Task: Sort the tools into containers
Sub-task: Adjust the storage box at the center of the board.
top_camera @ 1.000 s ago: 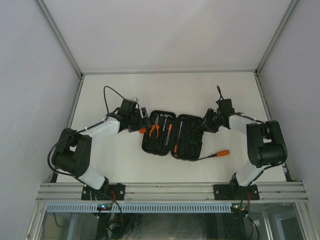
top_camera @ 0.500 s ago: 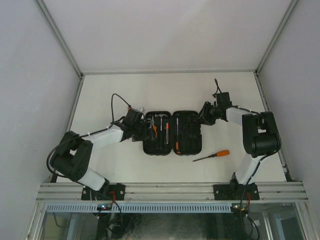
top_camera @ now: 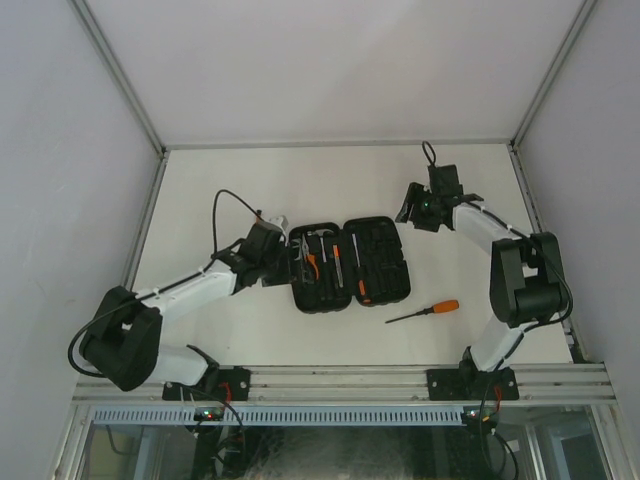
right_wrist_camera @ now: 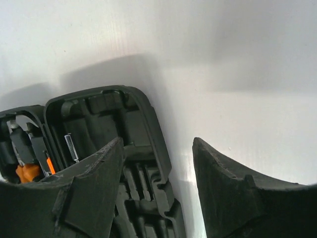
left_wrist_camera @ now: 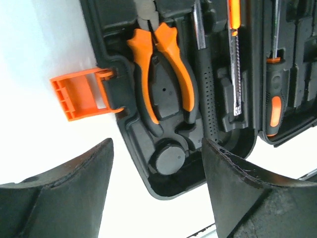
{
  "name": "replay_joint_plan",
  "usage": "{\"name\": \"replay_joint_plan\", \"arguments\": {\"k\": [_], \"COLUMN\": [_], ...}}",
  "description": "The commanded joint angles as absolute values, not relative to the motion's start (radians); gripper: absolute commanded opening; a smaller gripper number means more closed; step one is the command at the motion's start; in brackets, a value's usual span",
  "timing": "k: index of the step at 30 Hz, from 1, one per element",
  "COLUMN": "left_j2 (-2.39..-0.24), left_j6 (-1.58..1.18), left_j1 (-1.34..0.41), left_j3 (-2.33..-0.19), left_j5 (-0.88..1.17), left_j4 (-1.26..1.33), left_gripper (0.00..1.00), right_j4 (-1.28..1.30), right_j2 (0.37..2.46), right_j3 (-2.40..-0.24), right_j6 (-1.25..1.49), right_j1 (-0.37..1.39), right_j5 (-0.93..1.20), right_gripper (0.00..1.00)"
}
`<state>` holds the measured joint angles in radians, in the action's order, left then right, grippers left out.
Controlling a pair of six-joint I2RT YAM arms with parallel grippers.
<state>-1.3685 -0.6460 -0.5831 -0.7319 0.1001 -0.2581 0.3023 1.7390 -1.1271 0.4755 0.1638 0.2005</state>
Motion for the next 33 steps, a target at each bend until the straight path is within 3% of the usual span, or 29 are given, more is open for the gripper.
{"name": "replay_joint_plan", "arguments": {"k": [1,8,14,23,33], "left_j2": [-1.322,-1.331,-1.382,-1.443,-1.459], "left_j6": [-0.666,-0.640,-0.621,-0.604,-0.620], "left_j1": [-0.586,-0.583,-0.583,-0.583,-0.578], "left_j3": [-0.745,-0.832,-0.911,-0.990,-0.985], "left_j5": [0.017,-0.071,-0.069,-0.038,-0.027], "left_j4": [-0.306,-0.339,-0.341,-0.336,-0.337], "left_gripper": [0.76,0.75,0.75,0.74,0.74], "right_j4": [0.367,0.429,0.488,0.522,0.530], "right_j2": [1.639,1.588,1.610,1.620,1.638], "right_j3": [-1.138,-1.137,-1.133,-1.086,-1.031], "right_j6": [0.371,0.338,0.403,0.455,0.485], "right_j1": [0.231,0.447,0.532,0.543,0.528], "right_j5": [0.072,0.040,0.031,0.155,0.106], "right_gripper": [0.56,0.49,0.43,0.37,0.34]}}
